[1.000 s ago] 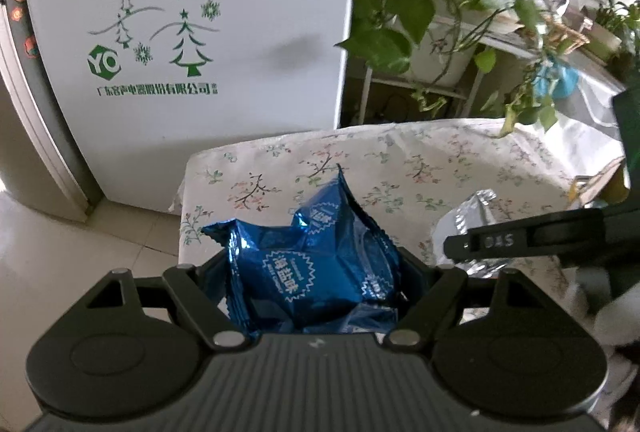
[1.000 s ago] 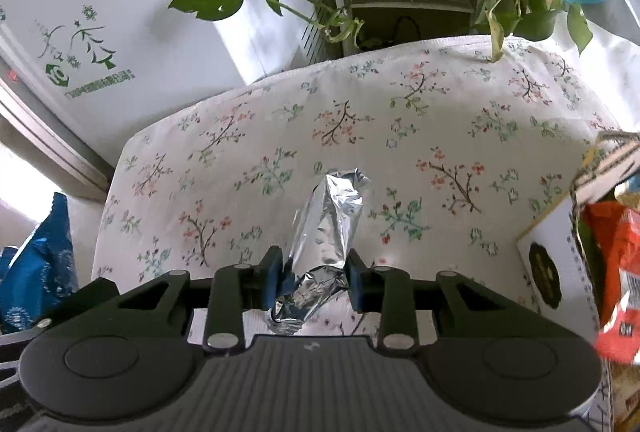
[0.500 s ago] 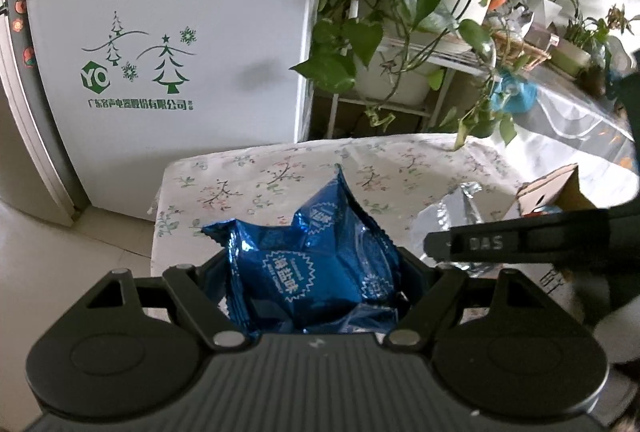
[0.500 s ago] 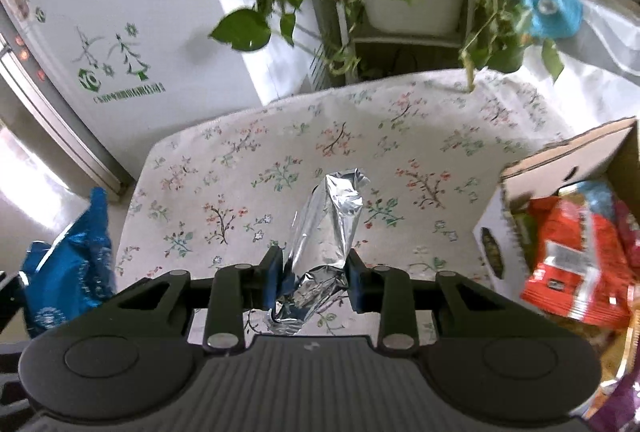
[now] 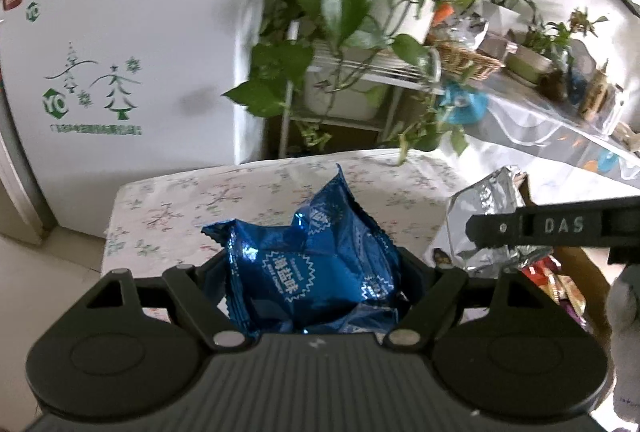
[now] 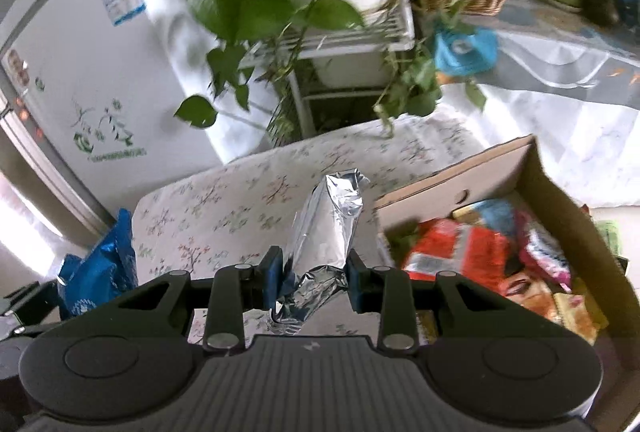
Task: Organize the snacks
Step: 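Lift and carry the blue bag with the left tool while the right tool carries the silver bag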
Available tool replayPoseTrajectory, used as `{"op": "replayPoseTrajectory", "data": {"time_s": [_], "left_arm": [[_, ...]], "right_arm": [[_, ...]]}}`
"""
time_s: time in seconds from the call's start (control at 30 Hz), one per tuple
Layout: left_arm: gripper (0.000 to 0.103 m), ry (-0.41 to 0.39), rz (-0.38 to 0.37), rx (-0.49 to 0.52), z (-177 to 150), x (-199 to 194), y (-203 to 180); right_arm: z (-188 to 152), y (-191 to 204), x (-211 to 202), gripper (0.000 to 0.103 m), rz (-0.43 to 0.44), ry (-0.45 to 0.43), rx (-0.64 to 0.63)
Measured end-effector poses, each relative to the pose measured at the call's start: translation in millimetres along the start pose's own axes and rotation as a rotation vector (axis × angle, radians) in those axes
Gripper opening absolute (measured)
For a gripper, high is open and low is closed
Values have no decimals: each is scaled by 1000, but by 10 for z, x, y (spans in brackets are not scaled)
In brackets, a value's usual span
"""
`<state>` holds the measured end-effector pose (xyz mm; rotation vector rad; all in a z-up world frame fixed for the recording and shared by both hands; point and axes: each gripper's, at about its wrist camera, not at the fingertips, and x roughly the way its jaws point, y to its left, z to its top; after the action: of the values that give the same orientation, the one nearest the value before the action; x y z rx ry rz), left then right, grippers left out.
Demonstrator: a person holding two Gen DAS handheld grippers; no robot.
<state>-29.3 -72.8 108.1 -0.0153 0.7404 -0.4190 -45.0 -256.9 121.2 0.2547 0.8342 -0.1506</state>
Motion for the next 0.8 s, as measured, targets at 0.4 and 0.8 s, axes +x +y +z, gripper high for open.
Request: {"op": "replayPoseTrajectory", "data": {"time_s": [0.4,0.8], "left_arm": [[82,-10,-71,15,46,5,-373],[82,5,-139,67,-6,71,-799]], "right_arm": [[16,-332,-250,39,-10,-47,40],[41,-797,-533,39,-61,-104,113]]}}
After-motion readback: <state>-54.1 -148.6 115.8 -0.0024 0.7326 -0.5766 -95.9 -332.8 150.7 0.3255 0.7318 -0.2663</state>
